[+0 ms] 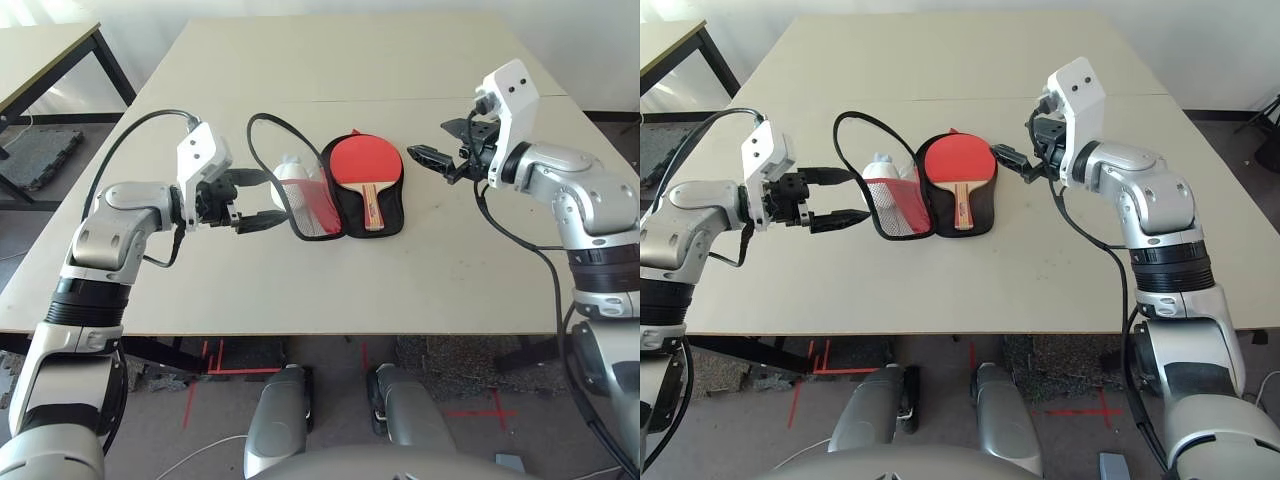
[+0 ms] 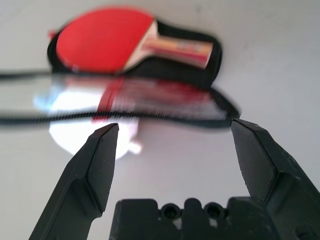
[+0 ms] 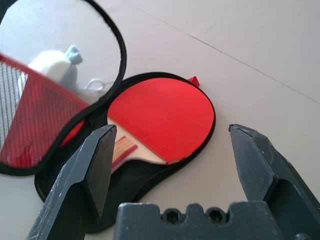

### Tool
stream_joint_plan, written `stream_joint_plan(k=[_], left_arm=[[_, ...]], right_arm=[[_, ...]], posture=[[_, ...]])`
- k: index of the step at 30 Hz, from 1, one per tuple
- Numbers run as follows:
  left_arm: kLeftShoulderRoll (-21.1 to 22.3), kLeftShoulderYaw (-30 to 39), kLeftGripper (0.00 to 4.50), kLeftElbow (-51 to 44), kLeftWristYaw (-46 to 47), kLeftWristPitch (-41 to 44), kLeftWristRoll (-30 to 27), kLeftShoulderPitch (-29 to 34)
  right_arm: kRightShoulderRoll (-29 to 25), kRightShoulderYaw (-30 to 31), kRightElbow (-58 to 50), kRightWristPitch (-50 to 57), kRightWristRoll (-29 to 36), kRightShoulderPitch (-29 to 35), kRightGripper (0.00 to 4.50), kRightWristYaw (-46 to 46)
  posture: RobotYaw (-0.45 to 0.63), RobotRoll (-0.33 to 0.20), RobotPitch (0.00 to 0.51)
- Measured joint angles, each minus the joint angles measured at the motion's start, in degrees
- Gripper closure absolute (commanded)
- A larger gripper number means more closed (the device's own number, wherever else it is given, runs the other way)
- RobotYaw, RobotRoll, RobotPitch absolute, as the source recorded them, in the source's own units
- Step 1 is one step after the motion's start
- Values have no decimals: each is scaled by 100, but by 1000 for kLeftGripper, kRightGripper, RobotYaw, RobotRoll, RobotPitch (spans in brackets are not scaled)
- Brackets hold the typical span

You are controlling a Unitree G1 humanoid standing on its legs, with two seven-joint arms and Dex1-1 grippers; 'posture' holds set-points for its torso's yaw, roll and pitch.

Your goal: Store the ping-pong paddle in its case and zip it.

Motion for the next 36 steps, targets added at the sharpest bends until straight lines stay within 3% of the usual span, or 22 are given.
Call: stream_joint_plan(k=[4, 7, 14, 20, 27, 36], left_arm=[[45, -205, 0, 260, 22, -322, 432, -8], [-153, -345, 0, 501, 300, -580, 786, -50], [-1183, -450, 0, 527, 714, -812, 904, -507], [-1689, -467, 0, 538, 678, -797, 808, -981], [-2725, -724, 0, 1368, 850, -1167, 924, -1647], [-2946, -782, 0, 2018, 887, -1515, 1039, -1773]], right_arm=[[-10, -11, 0, -117, -3, 51, 44, 167], [-26, -50, -7, -132, -4, 145, 44, 180], [-134, -175, -61, -155, 14, 354, 44, 277], [-220, -267, -196, -55, 38, 649, 44, 279], [-113, -487, -508, 529, 166, 886, 44, 1], [76, -749, -745, 1424, 599, 1037, 44, -198]], posture=[[64, 0, 106], [63, 0, 108], [35, 0, 112], [18, 0, 114], [-12, 0, 123], [-10, 0, 130]])
